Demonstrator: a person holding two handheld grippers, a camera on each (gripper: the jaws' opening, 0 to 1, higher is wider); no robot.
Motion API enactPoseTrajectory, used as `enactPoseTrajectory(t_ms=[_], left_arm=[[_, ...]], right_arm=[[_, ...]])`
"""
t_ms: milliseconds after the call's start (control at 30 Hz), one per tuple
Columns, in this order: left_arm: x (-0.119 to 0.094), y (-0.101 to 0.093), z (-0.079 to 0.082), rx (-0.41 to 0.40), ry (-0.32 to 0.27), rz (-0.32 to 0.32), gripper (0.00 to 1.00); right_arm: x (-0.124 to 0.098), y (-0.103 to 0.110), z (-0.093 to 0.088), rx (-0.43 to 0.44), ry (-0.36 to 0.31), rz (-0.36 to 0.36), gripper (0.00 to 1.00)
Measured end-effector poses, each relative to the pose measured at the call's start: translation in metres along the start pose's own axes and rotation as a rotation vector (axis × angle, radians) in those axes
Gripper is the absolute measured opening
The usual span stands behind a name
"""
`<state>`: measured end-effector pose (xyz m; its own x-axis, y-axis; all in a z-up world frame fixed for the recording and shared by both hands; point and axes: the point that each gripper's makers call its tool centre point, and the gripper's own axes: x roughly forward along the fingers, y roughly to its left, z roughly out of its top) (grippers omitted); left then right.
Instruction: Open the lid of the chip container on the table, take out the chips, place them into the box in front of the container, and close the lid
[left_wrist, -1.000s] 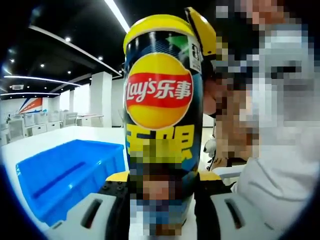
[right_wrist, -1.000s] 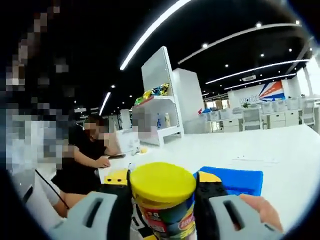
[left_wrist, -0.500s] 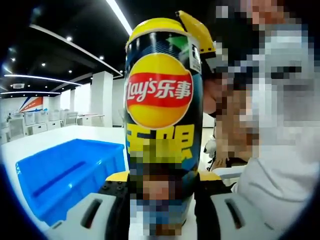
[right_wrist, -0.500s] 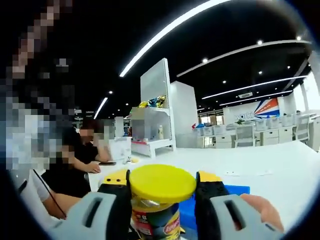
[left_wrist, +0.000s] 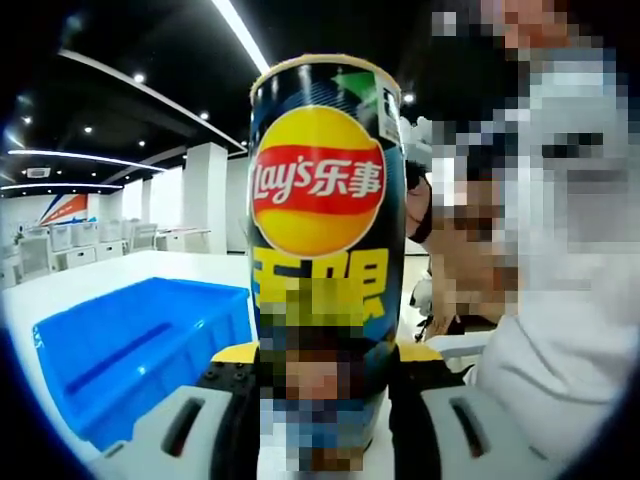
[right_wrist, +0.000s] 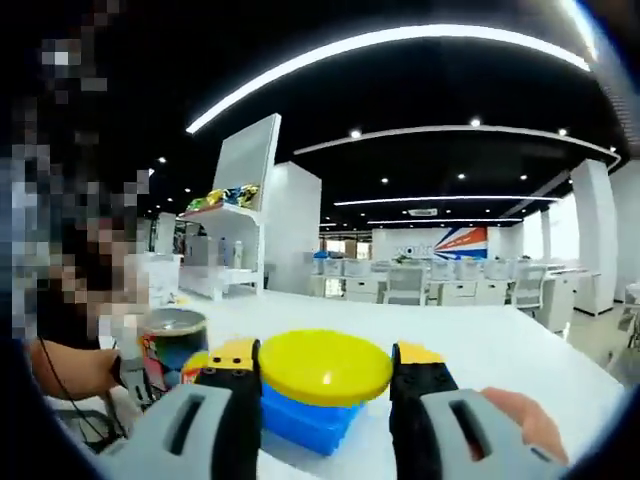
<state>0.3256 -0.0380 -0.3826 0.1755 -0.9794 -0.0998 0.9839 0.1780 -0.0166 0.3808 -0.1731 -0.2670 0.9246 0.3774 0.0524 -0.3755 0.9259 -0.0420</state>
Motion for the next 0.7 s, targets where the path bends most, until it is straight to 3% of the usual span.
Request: enactPoseTrajectory(t_ms=[67,333,700], left_arm=[[0.0,0.0,0.0,-0.002,0.001,0.002,0.49],[0.001,-0.002,0.0,-0.006,0.009,0.007,0.49],[-0.001,-0.002,-0.001,-0.008,0.018,0.013,0.49]], right_arm=[[-0.007,-0.017,-0.007,0.004,-0.02,-0.047,0.48],[-0.013,-0.044,-0.056,-0.027,0.078,-0.127,0.48],[-0.011,-0.057,-0.084,-0.032,0.124,-0.169,0.48]])
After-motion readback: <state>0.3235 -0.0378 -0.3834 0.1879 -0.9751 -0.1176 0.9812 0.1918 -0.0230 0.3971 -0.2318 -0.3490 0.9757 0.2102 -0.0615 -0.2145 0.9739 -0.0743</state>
